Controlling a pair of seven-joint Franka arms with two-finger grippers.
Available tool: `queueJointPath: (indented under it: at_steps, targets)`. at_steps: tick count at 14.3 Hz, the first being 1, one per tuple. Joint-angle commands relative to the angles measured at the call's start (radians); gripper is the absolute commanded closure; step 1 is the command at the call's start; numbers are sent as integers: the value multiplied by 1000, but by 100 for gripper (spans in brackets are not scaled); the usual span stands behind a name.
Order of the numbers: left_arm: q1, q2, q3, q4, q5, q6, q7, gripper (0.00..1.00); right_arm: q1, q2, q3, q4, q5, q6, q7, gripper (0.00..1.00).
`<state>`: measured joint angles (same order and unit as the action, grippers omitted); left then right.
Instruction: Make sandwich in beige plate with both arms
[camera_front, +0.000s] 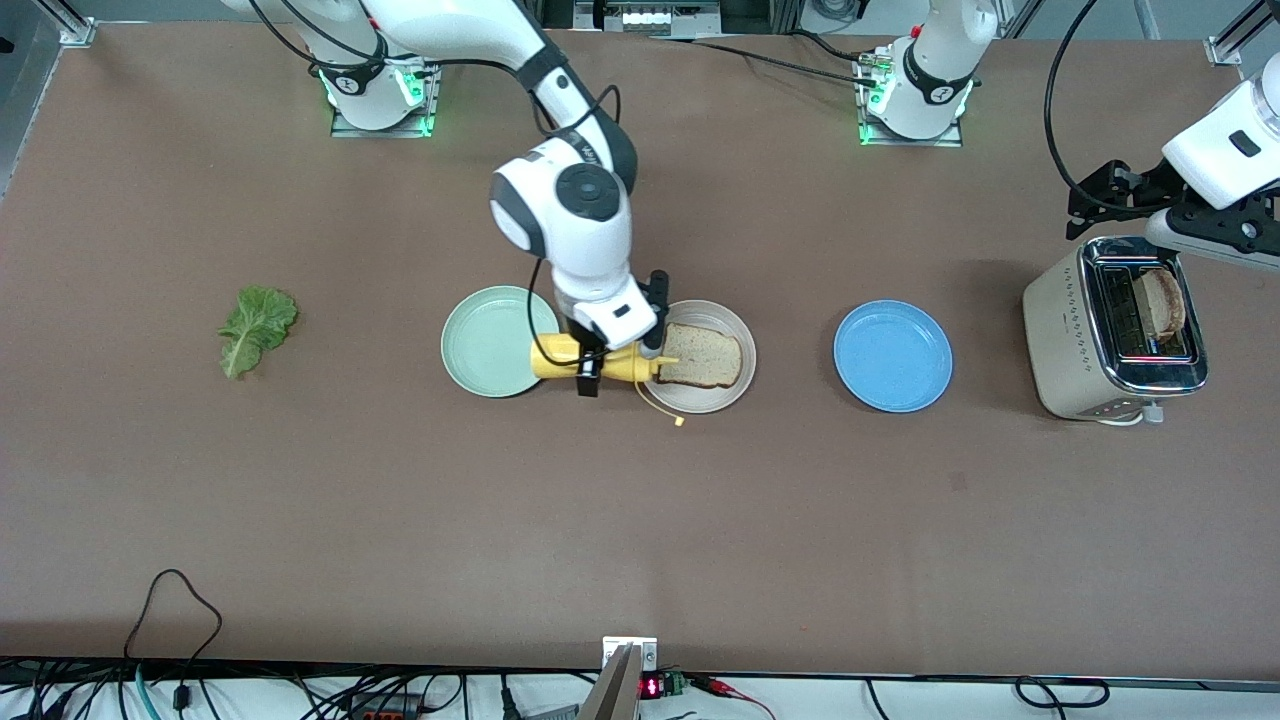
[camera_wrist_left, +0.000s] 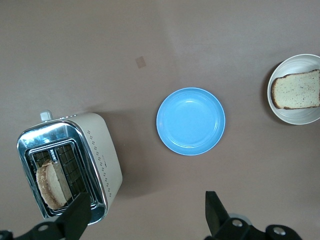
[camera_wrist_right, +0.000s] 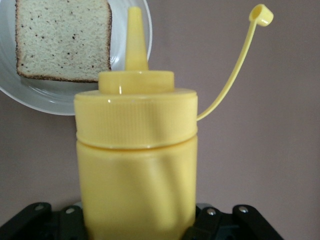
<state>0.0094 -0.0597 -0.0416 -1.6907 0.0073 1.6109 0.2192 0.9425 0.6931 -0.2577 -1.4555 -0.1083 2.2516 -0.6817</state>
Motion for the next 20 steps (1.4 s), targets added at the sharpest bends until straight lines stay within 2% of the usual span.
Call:
queueJointPath:
  at_steps: [1,2,5,9,14,16,19,20]
  targets:
    - [3,-5,-4,14,22,-17,-8,0,42,97,-15,150,-120,-124,72,70]
    - [3,-5,-3,14,22,-17,-8,0,57,112,-15,165,-161,-154,86,70]
    - [3,-5,-3,14,22,-17,-8,0,76,131,-15,170,-211,-176,88,69]
    - [3,-5,-4,14,22,-17,-8,0,94,161,-17,188,-238,-182,112,69]
    - [3,-5,-3,14,22,-17,-6,0,93,149,-14,188,-234,-181,136,66]
    - [3,-5,-3,14,22,-17,-8,0,81,134,-12,188,-187,-181,125,66]
    - [4,-5,-3,14,22,-17,-6,0,24,30,-9,170,-104,-229,59,66]
    - [4,-5,-3,14,22,-17,-6,0,3,-7,-9,162,-41,-250,15,66]
